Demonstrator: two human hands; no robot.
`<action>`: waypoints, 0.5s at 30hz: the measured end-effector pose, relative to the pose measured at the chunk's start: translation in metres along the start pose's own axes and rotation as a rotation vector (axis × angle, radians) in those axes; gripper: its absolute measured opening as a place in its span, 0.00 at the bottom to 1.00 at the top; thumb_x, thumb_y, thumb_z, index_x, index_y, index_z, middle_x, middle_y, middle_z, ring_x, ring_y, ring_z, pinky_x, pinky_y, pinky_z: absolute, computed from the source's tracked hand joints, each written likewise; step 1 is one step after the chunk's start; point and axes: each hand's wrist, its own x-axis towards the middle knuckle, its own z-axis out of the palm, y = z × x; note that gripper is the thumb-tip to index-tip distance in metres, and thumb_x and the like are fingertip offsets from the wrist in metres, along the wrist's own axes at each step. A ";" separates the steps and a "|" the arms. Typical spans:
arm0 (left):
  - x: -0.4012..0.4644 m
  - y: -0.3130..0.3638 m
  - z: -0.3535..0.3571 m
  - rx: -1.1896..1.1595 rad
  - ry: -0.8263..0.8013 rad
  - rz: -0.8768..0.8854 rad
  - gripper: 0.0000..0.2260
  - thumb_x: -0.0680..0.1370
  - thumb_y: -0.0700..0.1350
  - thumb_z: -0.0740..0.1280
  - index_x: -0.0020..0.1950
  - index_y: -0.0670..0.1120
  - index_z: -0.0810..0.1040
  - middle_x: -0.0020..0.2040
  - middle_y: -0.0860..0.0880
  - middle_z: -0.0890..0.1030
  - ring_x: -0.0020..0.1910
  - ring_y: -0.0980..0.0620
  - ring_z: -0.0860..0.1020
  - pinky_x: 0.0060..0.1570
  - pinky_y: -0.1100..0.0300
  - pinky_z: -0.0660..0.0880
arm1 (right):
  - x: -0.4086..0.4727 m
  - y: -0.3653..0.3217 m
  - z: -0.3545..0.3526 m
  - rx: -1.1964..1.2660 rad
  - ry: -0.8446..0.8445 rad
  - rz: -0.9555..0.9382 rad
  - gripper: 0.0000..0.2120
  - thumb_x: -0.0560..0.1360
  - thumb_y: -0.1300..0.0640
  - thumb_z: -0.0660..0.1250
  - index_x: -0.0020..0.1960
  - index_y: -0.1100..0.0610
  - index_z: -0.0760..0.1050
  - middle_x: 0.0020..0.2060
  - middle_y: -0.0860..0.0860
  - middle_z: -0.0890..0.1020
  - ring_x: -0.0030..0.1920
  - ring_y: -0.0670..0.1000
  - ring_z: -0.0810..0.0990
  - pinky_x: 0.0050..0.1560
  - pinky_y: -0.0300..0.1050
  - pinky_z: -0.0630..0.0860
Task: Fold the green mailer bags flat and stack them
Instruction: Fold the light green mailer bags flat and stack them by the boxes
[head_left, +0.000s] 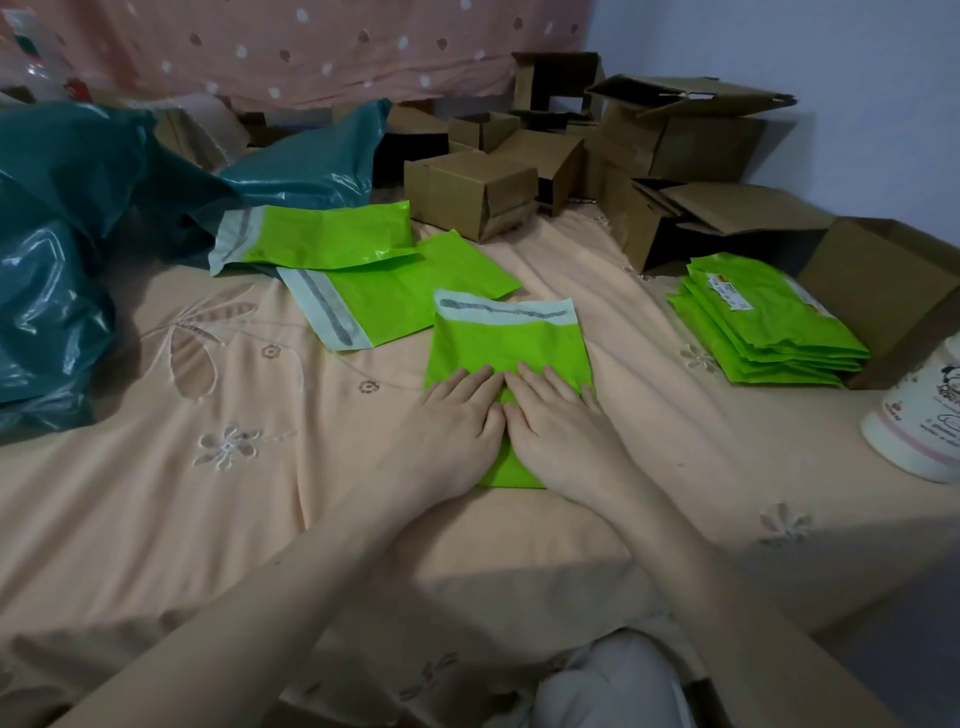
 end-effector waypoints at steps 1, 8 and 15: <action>0.002 -0.002 0.003 0.014 -0.020 -0.001 0.39 0.70 0.56 0.29 0.75 0.43 0.58 0.77 0.45 0.57 0.76 0.44 0.55 0.73 0.51 0.53 | 0.000 0.000 0.000 -0.001 0.006 0.005 0.24 0.81 0.49 0.48 0.76 0.49 0.53 0.77 0.48 0.52 0.77 0.52 0.50 0.74 0.56 0.47; -0.004 0.008 -0.005 -0.130 -0.010 -0.211 0.27 0.79 0.56 0.42 0.76 0.49 0.55 0.78 0.49 0.53 0.77 0.47 0.50 0.74 0.49 0.47 | 0.001 0.001 0.001 0.066 0.020 0.079 0.24 0.79 0.46 0.52 0.75 0.42 0.56 0.77 0.54 0.54 0.77 0.56 0.50 0.75 0.51 0.49; -0.001 0.006 -0.026 -0.317 -0.087 -0.314 0.28 0.79 0.56 0.55 0.76 0.48 0.55 0.78 0.47 0.52 0.77 0.49 0.50 0.73 0.52 0.47 | 0.008 0.012 -0.013 0.223 -0.069 0.078 0.31 0.77 0.42 0.58 0.76 0.50 0.55 0.77 0.53 0.54 0.76 0.52 0.52 0.75 0.49 0.53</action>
